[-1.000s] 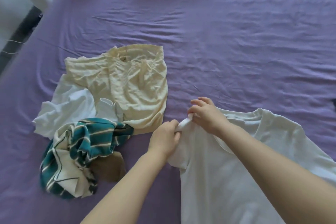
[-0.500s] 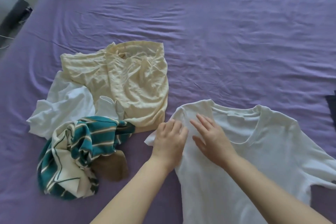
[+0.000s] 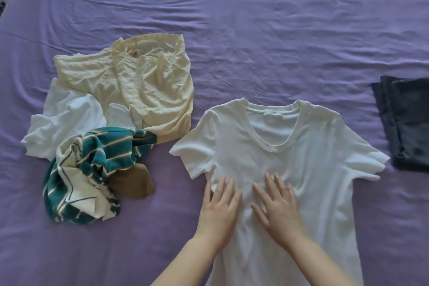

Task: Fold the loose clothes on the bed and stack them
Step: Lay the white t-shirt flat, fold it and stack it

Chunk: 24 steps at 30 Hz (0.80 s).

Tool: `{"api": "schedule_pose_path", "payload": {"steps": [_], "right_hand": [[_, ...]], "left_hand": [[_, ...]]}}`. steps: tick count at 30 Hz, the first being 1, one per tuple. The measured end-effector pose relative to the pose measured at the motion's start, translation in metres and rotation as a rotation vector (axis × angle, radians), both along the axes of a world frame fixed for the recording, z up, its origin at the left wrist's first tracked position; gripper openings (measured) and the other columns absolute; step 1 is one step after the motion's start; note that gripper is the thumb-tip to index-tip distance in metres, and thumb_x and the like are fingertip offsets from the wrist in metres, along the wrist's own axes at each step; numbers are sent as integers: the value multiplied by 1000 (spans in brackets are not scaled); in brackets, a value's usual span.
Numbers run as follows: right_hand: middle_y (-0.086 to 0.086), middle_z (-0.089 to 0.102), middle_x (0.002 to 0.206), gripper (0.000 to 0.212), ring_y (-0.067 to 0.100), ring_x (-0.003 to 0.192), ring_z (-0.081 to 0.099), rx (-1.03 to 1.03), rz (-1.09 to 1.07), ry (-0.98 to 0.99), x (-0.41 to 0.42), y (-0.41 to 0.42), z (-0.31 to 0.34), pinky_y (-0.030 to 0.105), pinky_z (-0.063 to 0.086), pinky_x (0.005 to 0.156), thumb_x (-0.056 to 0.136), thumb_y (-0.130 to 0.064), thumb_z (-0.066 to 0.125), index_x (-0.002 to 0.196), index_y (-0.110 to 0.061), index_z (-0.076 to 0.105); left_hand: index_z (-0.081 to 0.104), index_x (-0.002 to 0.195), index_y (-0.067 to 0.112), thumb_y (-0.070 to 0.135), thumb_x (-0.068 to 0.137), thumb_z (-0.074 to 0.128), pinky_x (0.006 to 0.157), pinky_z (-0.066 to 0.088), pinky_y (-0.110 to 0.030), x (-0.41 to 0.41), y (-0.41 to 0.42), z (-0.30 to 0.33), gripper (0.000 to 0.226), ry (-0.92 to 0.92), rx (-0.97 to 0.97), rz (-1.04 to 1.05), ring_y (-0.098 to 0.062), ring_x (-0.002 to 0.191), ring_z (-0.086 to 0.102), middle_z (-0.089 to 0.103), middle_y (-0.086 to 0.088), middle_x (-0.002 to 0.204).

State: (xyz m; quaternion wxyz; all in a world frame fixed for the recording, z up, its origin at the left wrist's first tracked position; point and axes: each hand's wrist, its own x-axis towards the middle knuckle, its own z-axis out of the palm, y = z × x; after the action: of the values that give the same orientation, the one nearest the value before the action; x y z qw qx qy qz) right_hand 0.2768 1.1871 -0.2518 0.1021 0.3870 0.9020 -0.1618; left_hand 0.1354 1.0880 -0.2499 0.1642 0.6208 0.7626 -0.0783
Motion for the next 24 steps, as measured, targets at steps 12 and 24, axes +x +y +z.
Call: {"api": "schedule_pose_path", "payload": {"steps": [12,24], "right_hand": [[4,0,159,37,25,145,-8,-28,771,-1,-131,29,-9,40,25,109,100,-26,35,132,-42,43],[11,45,139,12,29,132,32,-184,580,272,-130,40,-16,29,32,97,84,-8,64,95,-8,71]], "left_hand": [[17,149,28,10,88,50,118,12,-46,30,-58,-4,72,-176,-69,277,-28,145,9,2,-5,159],[53,112,18,37,91,52,80,43,-38,31,-46,-14,28,-479,154,1008,-24,108,50,58,-2,112]]}}
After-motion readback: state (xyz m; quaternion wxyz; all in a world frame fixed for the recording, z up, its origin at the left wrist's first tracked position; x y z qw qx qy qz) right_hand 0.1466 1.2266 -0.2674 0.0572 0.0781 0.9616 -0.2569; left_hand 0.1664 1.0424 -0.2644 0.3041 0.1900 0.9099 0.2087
